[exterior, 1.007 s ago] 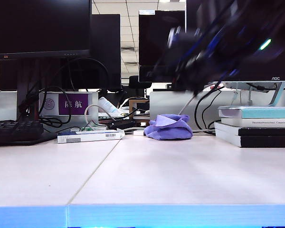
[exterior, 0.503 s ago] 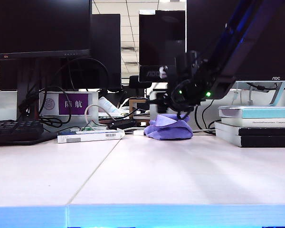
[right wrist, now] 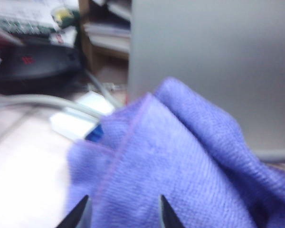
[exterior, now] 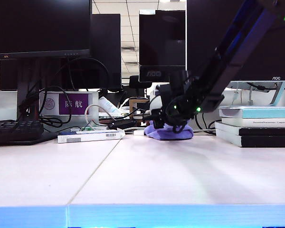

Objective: Wipe the table from front to back using the rag.

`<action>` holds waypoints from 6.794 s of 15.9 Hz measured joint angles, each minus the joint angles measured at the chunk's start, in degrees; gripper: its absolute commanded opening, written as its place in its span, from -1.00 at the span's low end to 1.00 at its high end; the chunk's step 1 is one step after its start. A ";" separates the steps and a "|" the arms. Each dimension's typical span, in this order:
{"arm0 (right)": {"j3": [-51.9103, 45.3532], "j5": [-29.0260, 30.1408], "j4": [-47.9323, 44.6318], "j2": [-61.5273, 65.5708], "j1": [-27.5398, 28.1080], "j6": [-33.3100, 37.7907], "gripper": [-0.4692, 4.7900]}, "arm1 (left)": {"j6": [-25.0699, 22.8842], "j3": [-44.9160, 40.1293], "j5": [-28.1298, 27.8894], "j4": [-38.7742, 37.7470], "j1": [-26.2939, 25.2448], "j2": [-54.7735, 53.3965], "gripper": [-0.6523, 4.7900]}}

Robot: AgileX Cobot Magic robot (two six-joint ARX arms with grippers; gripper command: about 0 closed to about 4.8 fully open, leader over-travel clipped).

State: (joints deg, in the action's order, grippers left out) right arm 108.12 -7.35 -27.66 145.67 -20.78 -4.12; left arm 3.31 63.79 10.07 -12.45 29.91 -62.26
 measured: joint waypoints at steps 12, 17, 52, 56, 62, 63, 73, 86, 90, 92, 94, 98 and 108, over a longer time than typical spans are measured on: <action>23.76 0.09 24.63 11.28 2.14 -0.22 -0.84 | 0.02 0.00 0.39 -0.55 -0.02 0.00 -0.78; 23.74 -0.20 31.69 8.90 1.31 -0.28 -0.84 | 0.02 0.02 0.39 -0.70 -0.02 0.00 -0.78; 24.00 3.04 58.97 2.56 -3.23 4.22 -0.85 | 0.02 0.00 0.17 -0.66 -0.02 0.02 -0.78; -0.35 3.56 40.61 -8.55 -3.30 4.28 -0.84 | 0.02 0.00 0.17 -0.68 -0.02 0.02 -0.78; -12.72 4.17 34.64 -15.06 -3.10 4.31 -0.84 | 0.02 0.02 0.17 -0.66 -0.02 0.04 -0.78; -14.16 4.17 34.42 -16.00 -3.10 4.31 -0.84 | 0.02 0.00 0.17 -0.70 -0.02 0.02 -0.78; -41.44 3.72 23.82 -31.76 -5.70 7.10 -0.85 | 0.02 0.00 0.15 -0.66 -0.02 0.00 -0.78; -63.80 5.60 24.76 -50.36 -11.13 7.15 -0.84 | 0.02 0.00 0.15 -0.70 -0.02 0.00 -0.78; -65.90 6.08 28.92 -54.07 -13.57 8.48 -0.85 | 0.02 0.00 0.17 -0.70 -0.02 0.02 -0.77; -67.38 6.05 29.75 -55.89 -14.67 8.79 -0.85 | 0.00 0.00 0.17 -0.70 -0.02 0.02 -0.77; -69.57 6.51 29.57 -57.66 -15.04 9.53 -0.85 | 0.02 0.00 0.17 -0.68 -0.02 0.02 -0.78; -72.61 6.54 27.65 -59.41 -15.50 10.08 -0.85 | 0.00 0.00 0.17 -0.66 -0.02 0.02 -0.78; -78.23 7.23 25.55 -64.17 -17.62 10.99 -0.85 | 0.00 0.00 0.15 -0.70 -0.02 0.02 -0.78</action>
State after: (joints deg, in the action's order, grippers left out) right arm 29.89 -0.12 -2.11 81.49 -38.39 6.87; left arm 3.31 63.79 10.22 -13.15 29.89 -62.24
